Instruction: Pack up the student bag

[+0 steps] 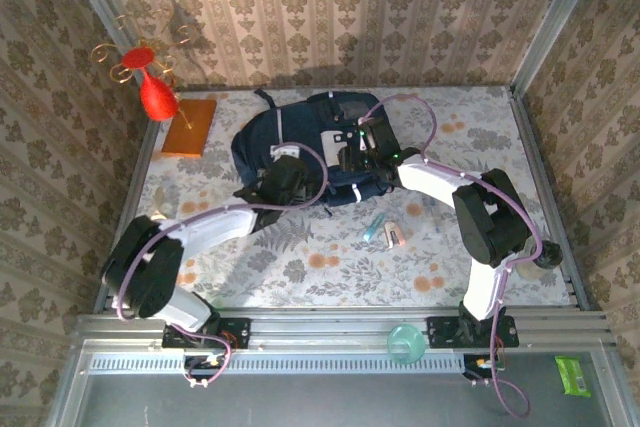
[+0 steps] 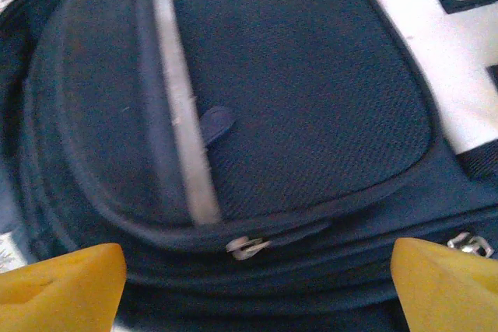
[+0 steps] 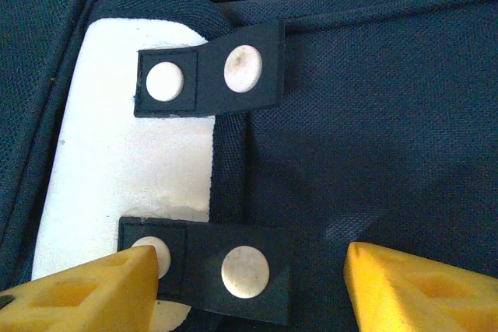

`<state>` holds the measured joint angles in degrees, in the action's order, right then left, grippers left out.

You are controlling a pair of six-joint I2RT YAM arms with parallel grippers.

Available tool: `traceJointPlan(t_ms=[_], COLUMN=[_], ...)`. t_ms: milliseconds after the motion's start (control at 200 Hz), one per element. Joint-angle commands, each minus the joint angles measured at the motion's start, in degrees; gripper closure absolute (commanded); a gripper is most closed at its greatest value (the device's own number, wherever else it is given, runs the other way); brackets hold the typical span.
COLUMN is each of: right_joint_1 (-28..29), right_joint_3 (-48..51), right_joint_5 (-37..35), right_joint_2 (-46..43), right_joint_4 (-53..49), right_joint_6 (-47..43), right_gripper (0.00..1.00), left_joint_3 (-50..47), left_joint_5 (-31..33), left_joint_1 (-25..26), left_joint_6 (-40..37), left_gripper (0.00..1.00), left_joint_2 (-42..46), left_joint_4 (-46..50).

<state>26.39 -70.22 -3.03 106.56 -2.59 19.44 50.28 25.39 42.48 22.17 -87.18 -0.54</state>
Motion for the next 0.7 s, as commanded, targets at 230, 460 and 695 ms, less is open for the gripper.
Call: traceJointPlan(t_ms=[230, 460, 695], right_joint_1=[-1.8, -2.2, -2.3], right_joint_3=[3.2, 3.1, 3.2], right_joint_5=[-2.8, -2.4, -2.2], right_joint_2=[1.6, 1.8, 2.0], right_joint_4=[-7.8, -7.7, -7.4], right_joint_6=[-0.7, -0.8, -0.8], right_gripper=[0.34, 0.34, 0.34], left_joint_3=[9.0, 4.3, -1.9], left_joint_5=[8.1, 8.2, -0.3], left_joint_1=[-0.1, -0.1, -0.2], left_joint_6=[-2.4, -0.6, -2.0], left_gripper=[0.08, 0.09, 0.09], left_joint_2=[-9.6, -6.8, -1.8], left_joint_4=[6.7, 4.4, -2.6])
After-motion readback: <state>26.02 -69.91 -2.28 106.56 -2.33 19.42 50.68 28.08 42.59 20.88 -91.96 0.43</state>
